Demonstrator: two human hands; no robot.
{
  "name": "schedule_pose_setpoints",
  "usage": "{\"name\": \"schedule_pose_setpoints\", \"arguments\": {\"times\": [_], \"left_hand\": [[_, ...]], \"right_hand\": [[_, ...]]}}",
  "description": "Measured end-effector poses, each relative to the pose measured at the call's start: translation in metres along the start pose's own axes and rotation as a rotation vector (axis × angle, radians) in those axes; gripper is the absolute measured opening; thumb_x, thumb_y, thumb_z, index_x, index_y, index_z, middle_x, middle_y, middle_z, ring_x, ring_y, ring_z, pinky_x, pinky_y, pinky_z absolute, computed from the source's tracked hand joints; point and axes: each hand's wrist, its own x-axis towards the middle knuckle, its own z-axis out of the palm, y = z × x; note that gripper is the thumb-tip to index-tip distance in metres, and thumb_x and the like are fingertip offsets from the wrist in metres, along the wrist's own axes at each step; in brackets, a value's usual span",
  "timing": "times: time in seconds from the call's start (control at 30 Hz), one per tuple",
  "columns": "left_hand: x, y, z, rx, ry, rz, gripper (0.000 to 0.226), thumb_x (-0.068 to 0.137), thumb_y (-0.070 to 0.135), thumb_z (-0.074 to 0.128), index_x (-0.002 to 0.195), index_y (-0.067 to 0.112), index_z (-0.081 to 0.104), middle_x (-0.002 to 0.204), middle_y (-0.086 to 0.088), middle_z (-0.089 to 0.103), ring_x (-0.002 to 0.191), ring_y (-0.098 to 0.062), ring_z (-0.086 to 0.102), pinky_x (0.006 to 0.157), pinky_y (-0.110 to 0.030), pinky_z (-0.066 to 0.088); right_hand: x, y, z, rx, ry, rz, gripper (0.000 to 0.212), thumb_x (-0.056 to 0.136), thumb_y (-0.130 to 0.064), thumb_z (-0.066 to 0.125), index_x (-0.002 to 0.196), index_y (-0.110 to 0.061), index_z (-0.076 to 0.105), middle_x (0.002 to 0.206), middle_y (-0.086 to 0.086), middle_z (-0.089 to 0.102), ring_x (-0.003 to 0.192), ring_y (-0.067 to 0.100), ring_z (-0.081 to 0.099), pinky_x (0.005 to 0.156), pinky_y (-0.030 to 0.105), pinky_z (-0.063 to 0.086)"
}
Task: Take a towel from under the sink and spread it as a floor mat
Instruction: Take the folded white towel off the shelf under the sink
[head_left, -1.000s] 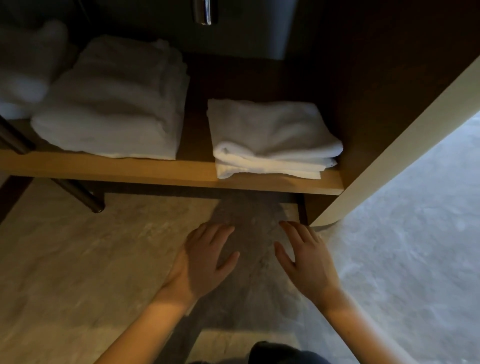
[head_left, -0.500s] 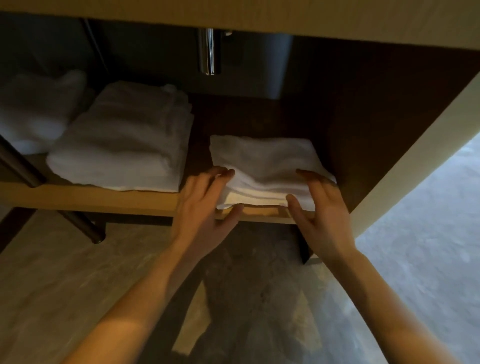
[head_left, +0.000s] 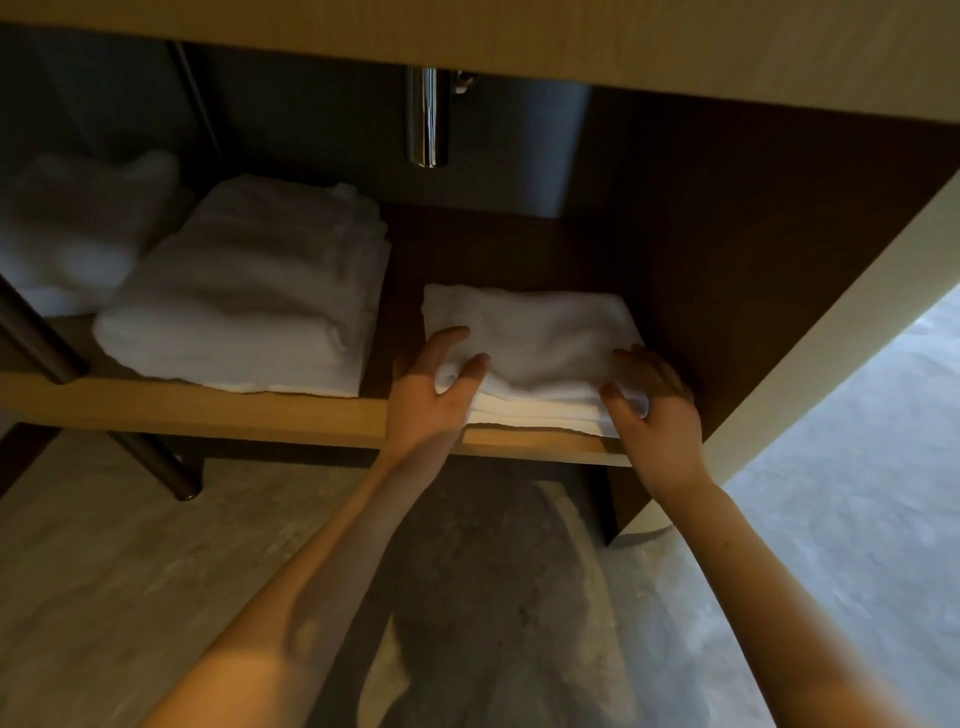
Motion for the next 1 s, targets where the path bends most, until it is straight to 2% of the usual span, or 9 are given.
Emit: {"name": "schedule_pose_setpoints", "arguments": {"times": [0.07, 0.13, 0.27, 0.4, 0.47, 0.57, 0.73, 0.9, 1.0], "left_hand": [[-0.001, -0.001, -0.002, -0.006, -0.011, -0.005, 0.033, 0.09, 0.041, 0.063, 0.123, 0.036, 0.058, 0.103, 0.032, 0.049, 0.091, 0.022, 0.047, 0.066, 0.001, 0.04], [-0.005, -0.004, -0.003, -0.031, -0.024, -0.003, 0.034, 0.091, 0.032, 0.064, 0.124, 0.032, 0.058, 0.103, 0.033, 0.048, 0.092, 0.024, 0.048, 0.071, -0.002, 0.044], [-0.016, -0.013, -0.006, -0.06, 0.02, -0.071, 0.033, 0.089, 0.032, 0.065, 0.117, 0.047, 0.057, 0.109, 0.028, 0.051, 0.106, -0.001, 0.053, 0.079, -0.013, 0.043], [-0.036, -0.015, -0.018, -0.045, 0.027, -0.086, 0.034, 0.086, 0.044, 0.063, 0.108, 0.067, 0.051, 0.105, 0.049, 0.048, 0.108, 0.001, 0.052, 0.078, -0.02, 0.045], [-0.045, -0.017, -0.029, -0.054, -0.017, -0.074, 0.033, 0.086, 0.052, 0.06, 0.114, 0.067, 0.049, 0.112, 0.048, 0.05, 0.115, 0.0, 0.054, 0.084, -0.02, 0.043], [-0.06, -0.016, -0.041, -0.063, -0.07, -0.051, 0.04, 0.086, 0.057, 0.055, 0.125, 0.057, 0.048, 0.125, 0.039, 0.05, 0.118, 0.012, 0.047, 0.091, -0.02, 0.042], [-0.084, -0.012, -0.047, -0.167, -0.108, -0.02, 0.041, 0.088, 0.044, 0.06, 0.128, 0.043, 0.052, 0.126, 0.034, 0.053, 0.118, 0.009, 0.049, 0.088, -0.022, 0.044], [-0.091, -0.01, -0.051, -0.168, -0.112, -0.043, 0.043, 0.086, 0.044, 0.061, 0.128, 0.048, 0.051, 0.131, 0.031, 0.05, 0.122, 0.006, 0.047, 0.094, -0.029, 0.043], [-0.091, -0.008, -0.052, -0.148, -0.131, -0.066, 0.043, 0.086, 0.049, 0.059, 0.128, 0.052, 0.049, 0.135, 0.029, 0.046, 0.125, 0.005, 0.043, 0.096, -0.03, 0.04]], "right_hand": [[-0.003, 0.002, 0.003, 0.068, -0.039, 0.041, 0.041, 0.095, -0.042, 0.055, 0.133, -0.029, 0.056, 0.142, -0.004, 0.05, 0.124, 0.012, 0.046, 0.09, 0.011, 0.033], [-0.007, 0.002, 0.004, 0.081, -0.041, 0.055, 0.04, 0.095, -0.041, 0.055, 0.133, -0.029, 0.056, 0.141, -0.004, 0.051, 0.117, 0.005, 0.046, 0.087, 0.009, 0.034], [-0.022, -0.003, 0.006, -0.01, -0.005, 0.065, 0.039, 0.096, -0.042, 0.053, 0.132, -0.029, 0.057, 0.142, -0.001, 0.051, 0.128, 0.021, 0.044, 0.107, 0.035, 0.036], [-0.047, -0.011, 0.002, -0.018, 0.027, 0.052, 0.038, 0.097, -0.042, 0.05, 0.131, -0.028, 0.058, 0.14, -0.003, 0.053, 0.128, 0.023, 0.044, 0.109, 0.038, 0.035], [-0.059, -0.016, 0.001, -0.004, 0.036, 0.052, 0.038, 0.096, -0.044, 0.05, 0.13, -0.029, 0.058, 0.141, -0.004, 0.052, 0.129, 0.021, 0.044, 0.111, 0.042, 0.035], [-0.079, -0.022, 0.001, 0.05, 0.036, 0.097, 0.045, 0.092, -0.057, 0.045, 0.131, -0.037, 0.054, 0.145, -0.01, 0.047, 0.132, 0.015, 0.041, 0.111, 0.038, 0.033], [-0.1, -0.022, 0.003, 0.096, 0.044, 0.14, 0.045, 0.09, -0.061, 0.044, 0.132, -0.046, 0.05, 0.142, -0.028, 0.038, 0.129, -0.003, 0.032, 0.106, 0.028, 0.03], [-0.104, -0.02, 0.0, 0.12, 0.05, 0.121, 0.044, 0.089, -0.065, 0.042, 0.129, -0.049, 0.051, 0.14, -0.032, 0.037, 0.129, -0.002, 0.034, 0.099, 0.019, 0.036], [-0.099, -0.018, -0.005, 0.138, 0.055, 0.17, 0.046, 0.085, -0.071, 0.039, 0.124, -0.05, 0.053, 0.139, -0.023, 0.039, 0.124, 0.004, 0.037, 0.09, 0.013, 0.034]]}}
